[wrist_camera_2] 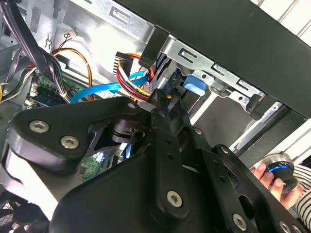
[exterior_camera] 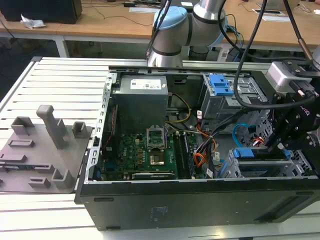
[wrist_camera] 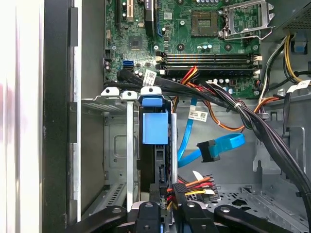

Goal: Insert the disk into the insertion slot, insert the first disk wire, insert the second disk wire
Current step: 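Insert the first disk wire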

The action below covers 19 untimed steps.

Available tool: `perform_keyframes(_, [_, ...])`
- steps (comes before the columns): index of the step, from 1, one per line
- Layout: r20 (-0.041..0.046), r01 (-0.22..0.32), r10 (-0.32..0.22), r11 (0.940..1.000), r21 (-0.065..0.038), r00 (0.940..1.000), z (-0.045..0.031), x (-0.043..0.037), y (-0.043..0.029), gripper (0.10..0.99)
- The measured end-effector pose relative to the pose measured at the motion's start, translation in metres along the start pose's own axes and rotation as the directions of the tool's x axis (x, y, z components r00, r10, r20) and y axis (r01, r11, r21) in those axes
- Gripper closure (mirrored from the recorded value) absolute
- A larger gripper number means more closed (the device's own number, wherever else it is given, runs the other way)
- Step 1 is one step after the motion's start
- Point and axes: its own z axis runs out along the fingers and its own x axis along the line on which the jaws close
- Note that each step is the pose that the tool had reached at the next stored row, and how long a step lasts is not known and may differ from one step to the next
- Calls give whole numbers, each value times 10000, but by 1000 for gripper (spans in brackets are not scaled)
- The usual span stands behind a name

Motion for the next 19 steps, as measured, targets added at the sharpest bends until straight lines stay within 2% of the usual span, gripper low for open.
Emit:
perform_keyframes(1, [-2,0,0,10000,0,10000,-1,0,0,843])
perform_keyframes(3, [0,-1,1,10000,0,10000,-59,2,3,843])
perform_keyframes(4, [-1,0,0,10000,0,10000,-96,3,4,843])
perform_keyframes(5, [-2,0,0,10000,0,10000,-175,6,8,843])
perform_keyframes(6, [-1,0,0,10000,0,10000,-221,7,11,843])
perform_keyframes(8, [-2,0,0,10000,0,10000,-277,9,13,843])
perform_keyframes(14, [-1,0,0,10000,0,10000,-280,9,13,843])
perform_keyframes(16, [0,0,0,10000,0,10000,-280,9,13,980])
perform_keyframes(19, [-1,0,0,10000,0,10000,-280,9,13,980])
